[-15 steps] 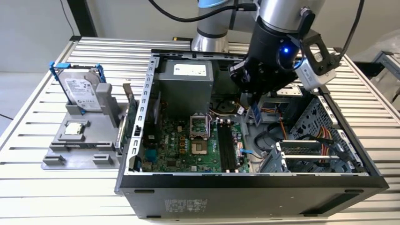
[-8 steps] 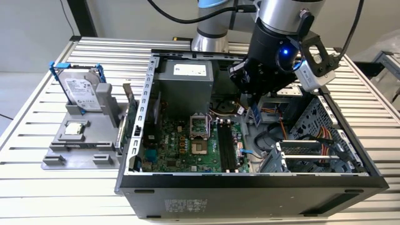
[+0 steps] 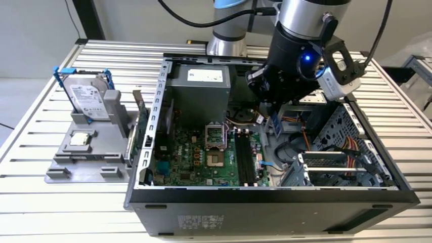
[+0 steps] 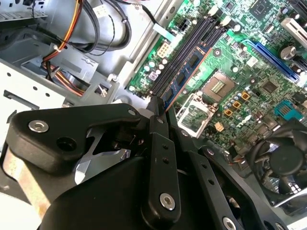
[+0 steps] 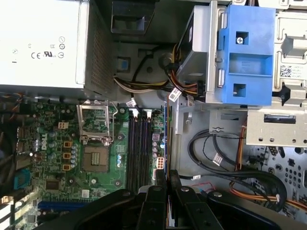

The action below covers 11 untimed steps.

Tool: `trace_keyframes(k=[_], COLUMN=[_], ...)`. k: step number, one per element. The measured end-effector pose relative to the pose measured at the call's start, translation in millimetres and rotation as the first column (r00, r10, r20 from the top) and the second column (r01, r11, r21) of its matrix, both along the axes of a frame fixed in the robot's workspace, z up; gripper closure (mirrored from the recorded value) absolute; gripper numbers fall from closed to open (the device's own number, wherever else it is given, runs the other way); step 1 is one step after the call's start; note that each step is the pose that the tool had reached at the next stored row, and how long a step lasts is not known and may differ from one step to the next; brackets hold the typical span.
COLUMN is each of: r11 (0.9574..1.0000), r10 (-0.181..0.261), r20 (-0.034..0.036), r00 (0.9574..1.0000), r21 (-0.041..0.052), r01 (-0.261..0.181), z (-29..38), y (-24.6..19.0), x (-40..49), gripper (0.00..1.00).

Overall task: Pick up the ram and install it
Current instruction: 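Insert the ram into the slot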

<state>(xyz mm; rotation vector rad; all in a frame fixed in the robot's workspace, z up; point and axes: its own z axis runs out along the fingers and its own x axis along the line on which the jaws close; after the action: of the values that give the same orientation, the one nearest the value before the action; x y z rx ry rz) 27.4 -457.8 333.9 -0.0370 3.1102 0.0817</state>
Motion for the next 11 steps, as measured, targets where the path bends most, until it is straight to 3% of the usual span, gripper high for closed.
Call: trace_keyframes(k=[6,11], r11=[1.0000,1.0000], r10=[0.000,0.000], r20=[0.0000,0.0000], r00=[1.0000,1.0000], r21=[-0.0014,-0.0026], r01=[0.000,0.000], z=[-7.9,-8.4], y=[0.0,0.0], x=[0.1,0.1], gripper=[1.00,1.00])
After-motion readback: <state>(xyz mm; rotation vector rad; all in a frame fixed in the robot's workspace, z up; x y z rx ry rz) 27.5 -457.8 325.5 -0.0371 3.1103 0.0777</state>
